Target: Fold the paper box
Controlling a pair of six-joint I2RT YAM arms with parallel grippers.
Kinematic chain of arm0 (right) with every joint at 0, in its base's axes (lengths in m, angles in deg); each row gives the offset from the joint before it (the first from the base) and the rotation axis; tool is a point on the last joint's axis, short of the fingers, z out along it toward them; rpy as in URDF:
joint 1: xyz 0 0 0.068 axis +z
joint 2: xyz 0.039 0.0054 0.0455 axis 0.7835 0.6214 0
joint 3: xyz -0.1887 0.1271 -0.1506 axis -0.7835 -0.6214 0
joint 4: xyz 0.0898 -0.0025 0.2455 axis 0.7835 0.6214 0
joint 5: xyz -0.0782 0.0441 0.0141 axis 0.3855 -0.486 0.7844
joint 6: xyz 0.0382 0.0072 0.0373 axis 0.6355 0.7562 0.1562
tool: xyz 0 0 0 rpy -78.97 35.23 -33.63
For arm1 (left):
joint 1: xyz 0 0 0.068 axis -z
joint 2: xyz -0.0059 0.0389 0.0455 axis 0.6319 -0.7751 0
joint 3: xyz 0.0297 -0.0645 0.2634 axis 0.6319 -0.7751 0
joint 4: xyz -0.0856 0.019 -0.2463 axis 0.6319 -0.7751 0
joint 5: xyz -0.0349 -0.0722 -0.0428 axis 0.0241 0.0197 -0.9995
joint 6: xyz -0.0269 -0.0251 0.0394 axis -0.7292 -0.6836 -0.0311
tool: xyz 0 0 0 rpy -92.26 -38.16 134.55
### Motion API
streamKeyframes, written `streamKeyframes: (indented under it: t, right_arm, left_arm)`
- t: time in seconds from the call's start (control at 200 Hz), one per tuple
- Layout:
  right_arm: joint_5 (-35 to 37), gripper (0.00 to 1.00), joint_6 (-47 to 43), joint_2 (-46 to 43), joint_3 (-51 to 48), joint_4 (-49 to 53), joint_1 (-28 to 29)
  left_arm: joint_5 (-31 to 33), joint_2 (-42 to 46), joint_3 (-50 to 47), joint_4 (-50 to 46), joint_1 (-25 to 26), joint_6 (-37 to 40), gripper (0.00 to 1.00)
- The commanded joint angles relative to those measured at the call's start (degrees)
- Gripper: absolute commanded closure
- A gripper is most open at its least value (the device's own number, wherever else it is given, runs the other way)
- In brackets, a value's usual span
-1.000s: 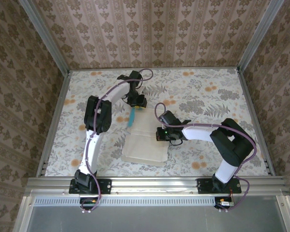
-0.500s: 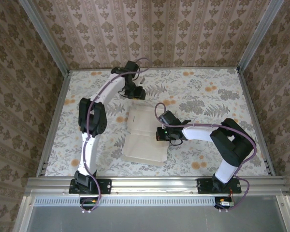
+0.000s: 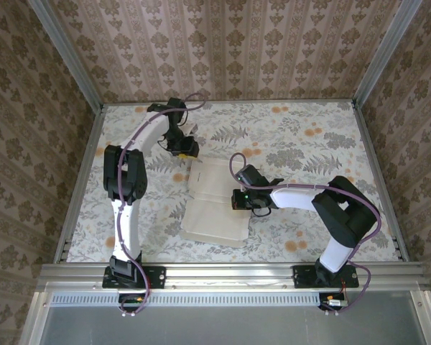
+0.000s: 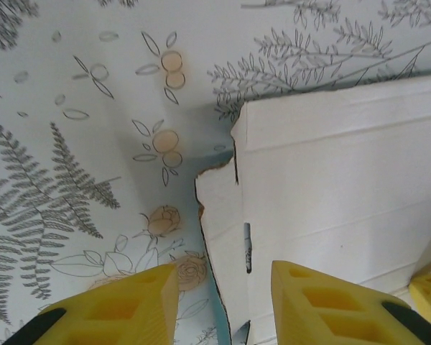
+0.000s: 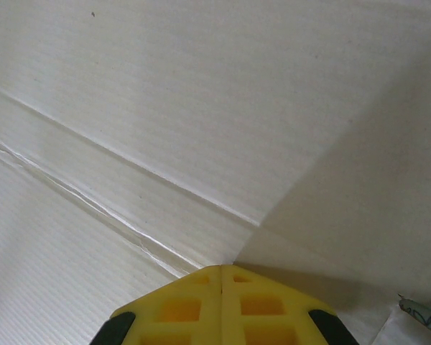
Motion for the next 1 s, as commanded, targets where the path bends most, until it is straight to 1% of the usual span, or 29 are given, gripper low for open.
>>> streamKeyframes:
  t: [0.0, 0.17, 0.305, 0.42, 0.49, 0.57, 0.77, 0.885, 0.995]
  right_arm:
    - [1.48, 1.0, 0.75, 1.36, -1.1, 1.38, 0.57]
    - [1.48, 1.0, 0.87, 1.47, -1.06, 1.28, 0.77]
    - [1.6, 1.0, 1.0, 1.48, -1.25, 1.36, 0.86]
    - [1.66, 1.0, 0.96, 1.38, -1.42, 1.34, 0.89]
    - [1.74, 1.0, 0.98, 1.36, -1.36, 1.29, 0.94]
    - [1.74, 1.0, 1.05, 1.51, -1.36, 1.26, 0.89]
    - [1.65, 1.0, 1.09, 1.73, -1.25, 1.15, 0.94]
    - [1.57, 1.0, 1.09, 1.88, -1.11, 1.18, 1.03]
    - [1.57, 1.0, 1.05, 1.98, -0.97, 1.28, 1.03]
  left_arm:
    - [-3.07, 0.13, -0.58, -1.99, -0.18, 1.35, 0.62]
    - [-3.67, -2.71, 0.93, -2.69, 0.02, 1.33, 0.64]
    - [-1.83, -5.18, 3.2, -4.61, 0.51, 1.96, 0.66]
    - [-0.22, -6.6, 4.31, -5.64, 0.62, 2.18, 0.7]
    - [0.08, -7.32, 4.68, -6.04, 0.62, 2.34, 0.71]
    - [0.2, -7.85, 4.68, -6.34, 0.75, 2.53, 0.74]
    - [3.8, -8.25, 4.8, -7.04, 0.97, 2.6, 0.74]
    - [6.33, -7.31, 4.76, -6.99, 0.88, 2.58, 0.74]
    - [7.35, -6.04, 5.01, -6.72, 0.8, 2.31, 0.74]
